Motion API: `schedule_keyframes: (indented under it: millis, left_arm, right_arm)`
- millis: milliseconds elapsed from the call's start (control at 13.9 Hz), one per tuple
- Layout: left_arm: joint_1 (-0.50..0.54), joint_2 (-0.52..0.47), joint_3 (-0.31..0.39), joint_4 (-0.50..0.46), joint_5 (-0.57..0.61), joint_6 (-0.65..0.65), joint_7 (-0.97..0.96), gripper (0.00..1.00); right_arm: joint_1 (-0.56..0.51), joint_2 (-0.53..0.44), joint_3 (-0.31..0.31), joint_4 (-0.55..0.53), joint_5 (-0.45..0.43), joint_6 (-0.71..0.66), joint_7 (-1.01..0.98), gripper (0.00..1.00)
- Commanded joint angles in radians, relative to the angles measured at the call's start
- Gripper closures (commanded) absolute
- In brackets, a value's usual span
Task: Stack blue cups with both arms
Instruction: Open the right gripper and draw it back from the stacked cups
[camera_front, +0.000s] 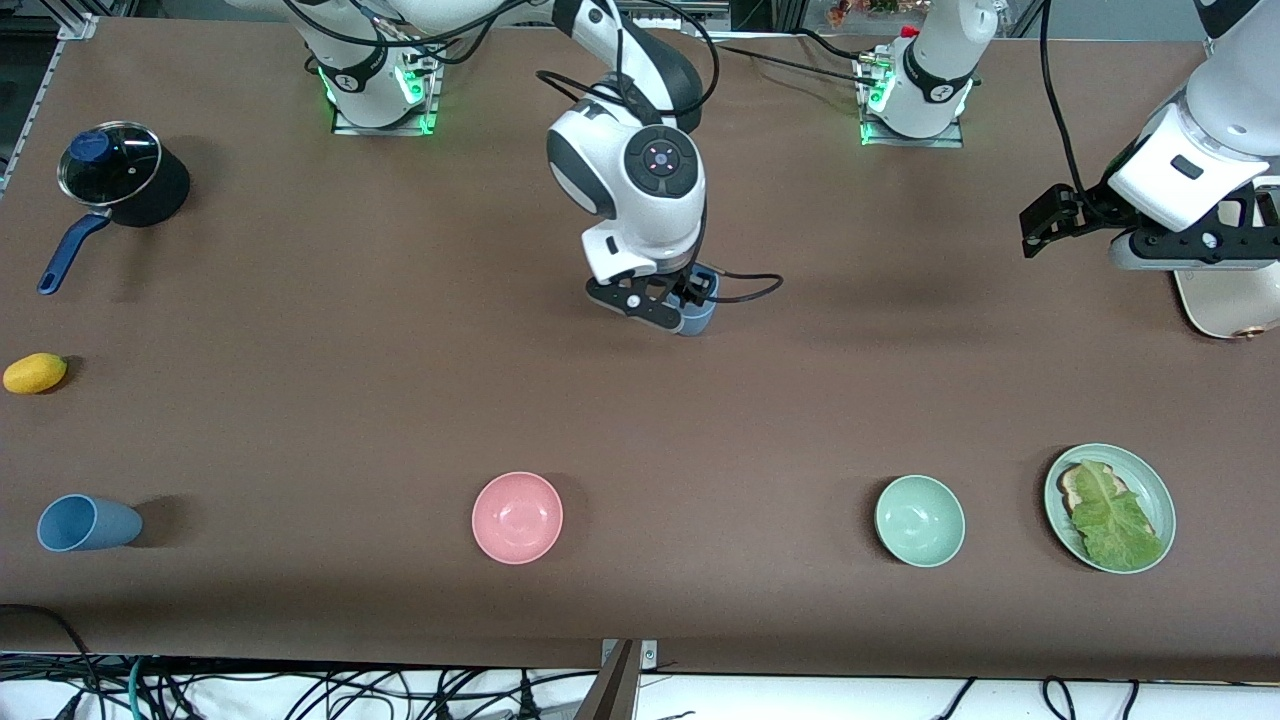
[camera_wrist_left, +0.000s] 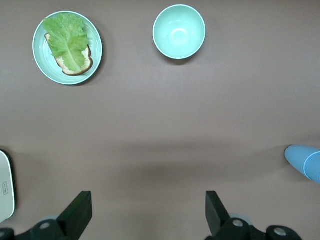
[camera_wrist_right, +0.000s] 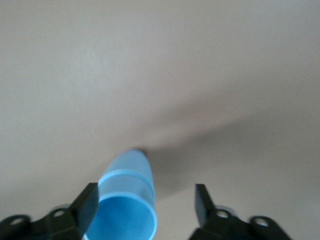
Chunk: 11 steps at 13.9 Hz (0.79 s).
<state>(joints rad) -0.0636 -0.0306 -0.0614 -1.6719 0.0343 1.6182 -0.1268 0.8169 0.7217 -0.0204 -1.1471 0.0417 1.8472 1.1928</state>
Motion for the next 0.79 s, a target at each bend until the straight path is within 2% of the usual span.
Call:
schedule_keyframes:
  millis: [0,215,574,718]
  left_arm:
    - [-0.005,0.014,0.009,0.032,-0.019,-0.021,0.024,0.00]
    - [-0.005,0.014,0.009,0.032,-0.019,-0.021,0.023,0.00]
    - [-0.005,0.014,0.009,0.032,-0.019,-0.021,0.023,0.00]
    - [-0.004,0.014,0.009,0.032,-0.019,-0.021,0.023,0.00]
  right_arm:
    - [-0.037,-0.051,-0.070,0.010,0.007,-0.083,-0.190,0.00]
    - [-0.131,-0.131,-0.079,0.007,0.006,-0.146,-0.378,0.00]
    - [-0.290,-0.251,-0.182,0.007,0.076,-0.434,-0.816,0.00]
    - [-0.369,-0.348,-0.196,-0.066,0.093,-0.456,-0.930,0.00]
